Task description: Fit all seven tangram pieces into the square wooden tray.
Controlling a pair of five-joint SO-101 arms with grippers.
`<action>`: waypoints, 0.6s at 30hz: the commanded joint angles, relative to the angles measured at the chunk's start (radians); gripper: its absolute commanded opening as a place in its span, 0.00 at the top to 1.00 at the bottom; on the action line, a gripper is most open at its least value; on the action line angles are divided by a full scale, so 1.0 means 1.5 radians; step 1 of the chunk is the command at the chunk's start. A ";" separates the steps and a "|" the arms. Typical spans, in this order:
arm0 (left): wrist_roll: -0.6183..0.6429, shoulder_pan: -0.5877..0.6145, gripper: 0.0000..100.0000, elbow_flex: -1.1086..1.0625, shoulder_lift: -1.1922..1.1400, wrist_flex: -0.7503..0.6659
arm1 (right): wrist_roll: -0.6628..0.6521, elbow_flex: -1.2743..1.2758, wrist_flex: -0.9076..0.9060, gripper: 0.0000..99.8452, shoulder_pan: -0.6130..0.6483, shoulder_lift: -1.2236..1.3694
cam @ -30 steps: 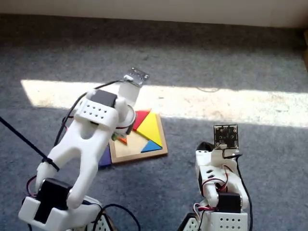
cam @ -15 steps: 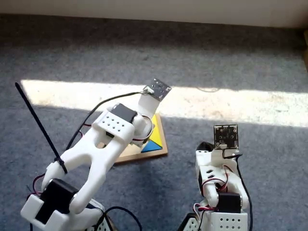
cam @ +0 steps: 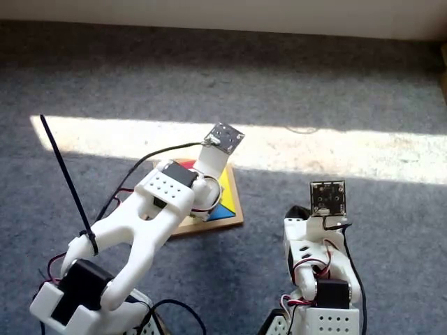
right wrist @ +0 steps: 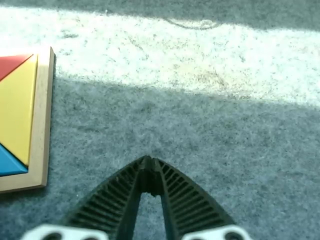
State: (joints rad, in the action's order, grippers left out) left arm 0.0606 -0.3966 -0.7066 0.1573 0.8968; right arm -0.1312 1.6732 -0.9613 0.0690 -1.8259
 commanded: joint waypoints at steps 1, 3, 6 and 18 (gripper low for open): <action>0.027 -0.010 0.82 0.002 0.027 -0.009 | -0.006 0.101 0.020 0.99 -0.007 -0.007; 0.026 -0.008 0.82 0.002 0.027 -0.009 | -0.006 0.101 0.020 0.99 -0.007 -0.007; 0.026 -0.008 0.82 0.002 0.027 -0.009 | -0.006 0.101 0.020 0.99 -0.007 -0.007; -0.010 0.103 0.82 0.008 0.034 -0.009 | -0.006 0.101 0.020 0.99 -0.007 -0.007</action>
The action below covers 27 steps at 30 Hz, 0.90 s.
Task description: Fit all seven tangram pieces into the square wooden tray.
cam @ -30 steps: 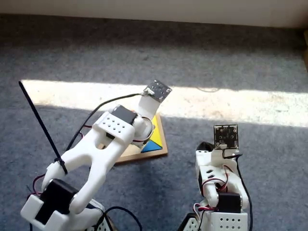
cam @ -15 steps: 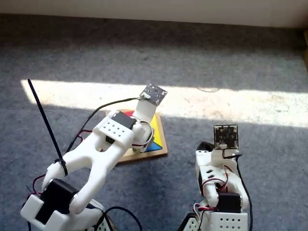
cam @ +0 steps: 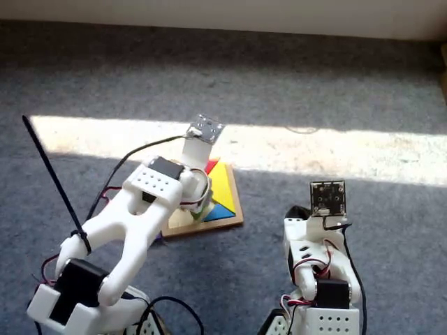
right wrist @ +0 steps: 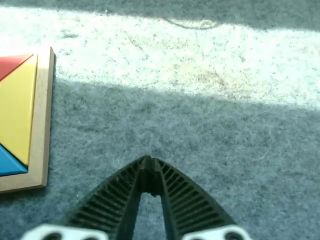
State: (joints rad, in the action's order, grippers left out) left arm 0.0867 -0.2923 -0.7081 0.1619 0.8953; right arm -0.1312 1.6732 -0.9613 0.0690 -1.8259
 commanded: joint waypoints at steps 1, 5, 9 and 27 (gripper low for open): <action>-0.031 0.036 0.82 0.009 0.031 -0.008 | -0.006 0.101 0.020 0.99 -0.007 -0.007; -0.031 0.036 0.82 0.031 0.032 -0.003 | -0.006 0.101 0.019 0.99 -0.007 -0.007; -0.030 0.035 0.82 0.074 0.032 0.037 | -0.006 0.101 0.019 0.99 -0.008 -0.007; -0.036 0.069 0.82 0.110 0.027 0.125 | -0.006 0.101 0.019 0.99 -0.008 -0.007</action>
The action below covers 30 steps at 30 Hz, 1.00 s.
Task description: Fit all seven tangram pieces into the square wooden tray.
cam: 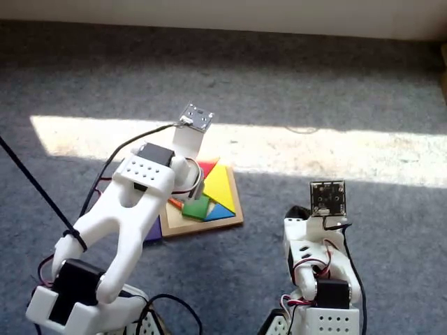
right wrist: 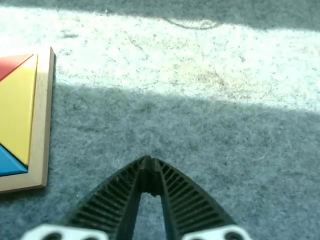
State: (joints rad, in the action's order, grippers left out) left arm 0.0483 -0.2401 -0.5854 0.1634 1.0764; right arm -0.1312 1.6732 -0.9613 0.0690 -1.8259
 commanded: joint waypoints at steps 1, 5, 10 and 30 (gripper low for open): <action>-0.010 0.039 0.82 0.024 0.025 0.004 | -0.006 0.101 0.019 0.99 -0.008 -0.007; -0.010 0.035 0.82 -0.043 0.024 -0.070 | -0.006 0.101 0.018 0.99 -0.008 -0.007; -0.051 -0.014 0.82 -0.116 0.024 -0.143 | -0.006 0.101 0.018 0.99 -0.008 -0.007; -0.055 -0.131 0.82 -0.078 -0.047 -0.209 | -0.006 0.101 0.017 0.99 -0.008 -0.007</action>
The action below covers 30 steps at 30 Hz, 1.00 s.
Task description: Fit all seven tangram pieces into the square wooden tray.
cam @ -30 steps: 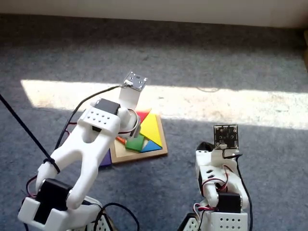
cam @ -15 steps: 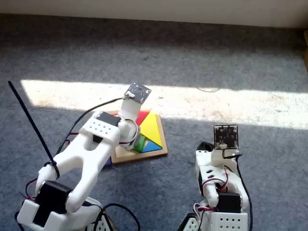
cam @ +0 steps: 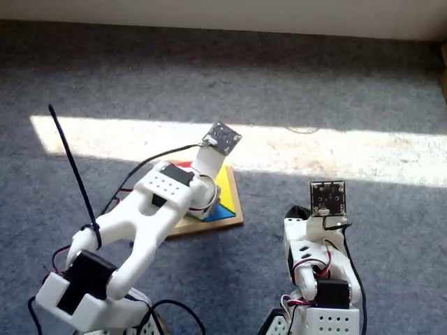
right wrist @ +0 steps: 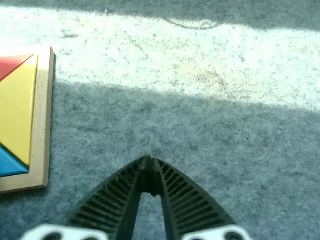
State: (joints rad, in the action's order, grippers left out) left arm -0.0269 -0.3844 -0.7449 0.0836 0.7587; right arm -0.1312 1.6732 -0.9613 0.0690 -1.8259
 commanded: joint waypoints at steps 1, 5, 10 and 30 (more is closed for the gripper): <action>-0.005 -0.041 0.82 0.032 0.019 0.015 | -0.006 0.101 0.017 0.99 -0.008 -0.007; -0.002 -0.050 0.82 0.040 0.105 0.077 | -0.006 0.101 0.017 0.99 -0.008 -0.007; -0.002 -0.009 0.82 0.004 0.230 0.099 | -0.006 0.101 0.017 0.99 -0.008 -0.007; -0.049 0.135 0.82 -0.167 0.274 -0.011 | -0.006 0.101 0.017 0.99 -0.008 -0.007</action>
State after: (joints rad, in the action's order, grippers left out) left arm -0.0882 -0.1941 -1.0058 0.4887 0.7710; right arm -0.1312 1.6732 -0.9613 0.0690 -1.8259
